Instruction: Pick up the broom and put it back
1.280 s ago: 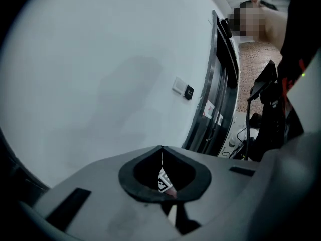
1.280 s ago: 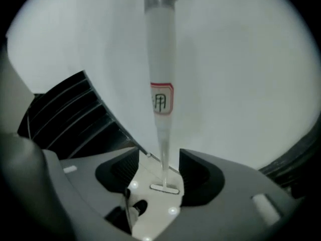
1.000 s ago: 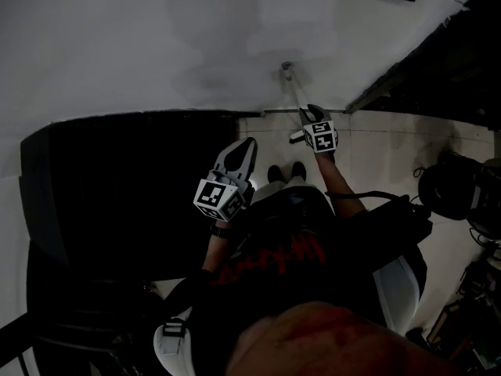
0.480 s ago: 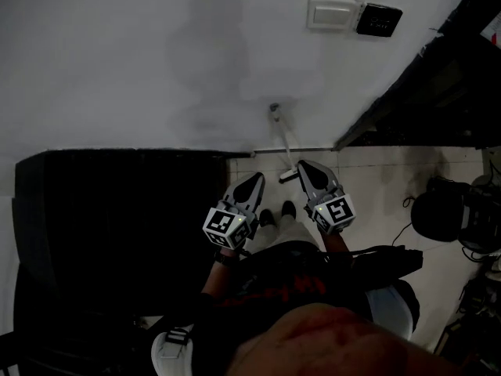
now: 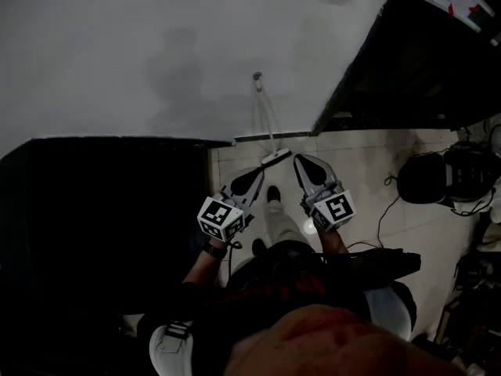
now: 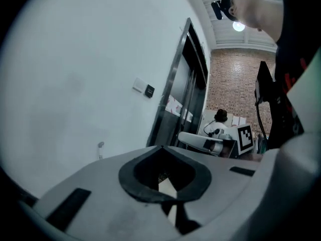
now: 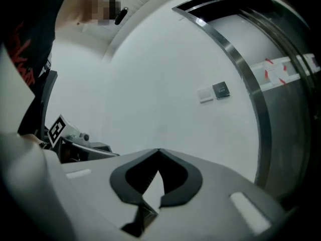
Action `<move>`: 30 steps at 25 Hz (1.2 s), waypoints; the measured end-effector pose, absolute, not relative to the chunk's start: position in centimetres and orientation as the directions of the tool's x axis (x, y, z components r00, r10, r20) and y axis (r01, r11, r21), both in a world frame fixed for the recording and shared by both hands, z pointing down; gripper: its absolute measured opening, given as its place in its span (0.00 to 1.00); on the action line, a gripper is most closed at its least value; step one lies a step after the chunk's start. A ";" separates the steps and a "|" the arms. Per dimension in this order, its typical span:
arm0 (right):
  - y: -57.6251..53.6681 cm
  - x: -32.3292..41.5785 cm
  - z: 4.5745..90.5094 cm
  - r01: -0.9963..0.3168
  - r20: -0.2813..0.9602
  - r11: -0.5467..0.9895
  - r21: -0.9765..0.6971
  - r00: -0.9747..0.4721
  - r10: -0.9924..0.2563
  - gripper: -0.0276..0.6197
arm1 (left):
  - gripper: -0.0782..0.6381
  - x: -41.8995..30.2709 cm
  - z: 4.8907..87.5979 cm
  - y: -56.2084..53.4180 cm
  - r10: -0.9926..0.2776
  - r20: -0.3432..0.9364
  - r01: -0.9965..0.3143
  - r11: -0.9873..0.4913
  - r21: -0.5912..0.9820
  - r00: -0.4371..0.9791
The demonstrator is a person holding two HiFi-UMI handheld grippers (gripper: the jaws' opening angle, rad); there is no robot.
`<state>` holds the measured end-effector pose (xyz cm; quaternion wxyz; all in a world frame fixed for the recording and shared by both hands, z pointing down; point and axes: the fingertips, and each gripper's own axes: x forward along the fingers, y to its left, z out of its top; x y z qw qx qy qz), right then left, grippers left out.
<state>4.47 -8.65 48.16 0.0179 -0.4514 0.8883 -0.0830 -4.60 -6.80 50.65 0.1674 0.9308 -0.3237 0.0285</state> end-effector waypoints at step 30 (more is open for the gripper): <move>12.1 5.4 42.2 -0.772 -0.003 0.617 -0.153 -0.624 -0.781 0.04 | 0.12 -0.9 44.4 13.8 -0.547 0.149 -0.566 -0.780 0.265 0.824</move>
